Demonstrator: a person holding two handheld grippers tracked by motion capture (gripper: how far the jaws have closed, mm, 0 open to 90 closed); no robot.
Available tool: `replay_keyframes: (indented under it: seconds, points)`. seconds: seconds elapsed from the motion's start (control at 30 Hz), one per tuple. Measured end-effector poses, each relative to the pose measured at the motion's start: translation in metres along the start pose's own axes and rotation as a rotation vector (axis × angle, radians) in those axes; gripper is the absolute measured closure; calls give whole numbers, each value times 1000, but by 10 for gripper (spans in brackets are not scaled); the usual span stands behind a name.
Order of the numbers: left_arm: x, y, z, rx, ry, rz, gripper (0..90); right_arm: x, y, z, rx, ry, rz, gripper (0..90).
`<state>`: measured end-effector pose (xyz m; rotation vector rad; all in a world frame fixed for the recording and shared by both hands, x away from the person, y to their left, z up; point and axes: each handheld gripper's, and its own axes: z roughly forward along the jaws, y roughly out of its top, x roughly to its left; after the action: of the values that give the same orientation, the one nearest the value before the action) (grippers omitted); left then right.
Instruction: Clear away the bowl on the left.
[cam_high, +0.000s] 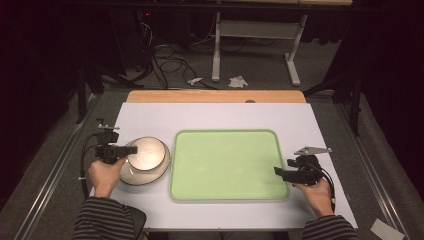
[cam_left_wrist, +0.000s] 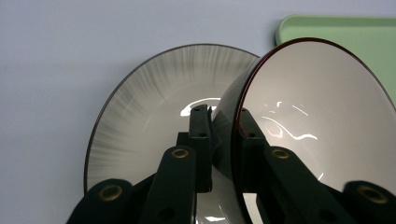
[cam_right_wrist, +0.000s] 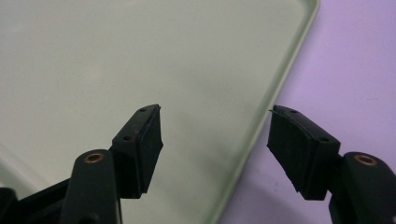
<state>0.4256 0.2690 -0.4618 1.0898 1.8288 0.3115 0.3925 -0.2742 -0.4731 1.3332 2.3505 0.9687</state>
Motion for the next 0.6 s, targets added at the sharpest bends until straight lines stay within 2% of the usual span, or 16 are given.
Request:
replay_keyframes:
  seconds: [0.1, 0.3, 0.5, 0.6]
  points:
    - [-11, 1, -6, -10, -41, 17, 808, -1, 0, 1, 3, 1, 3, 366]
    - [-27, -2, -9, 6, -78, 49, 808, -1, 0, 1, 2, -2, -5, 366]
    - [-38, 1, -15, 5, -142, 20, 808, -2, 0, 2, 5, -2, -1, 366]
    - [-45, 0, -17, 11, -160, 30, 808, -2, 0, 2, 5, -5, 0, 366]
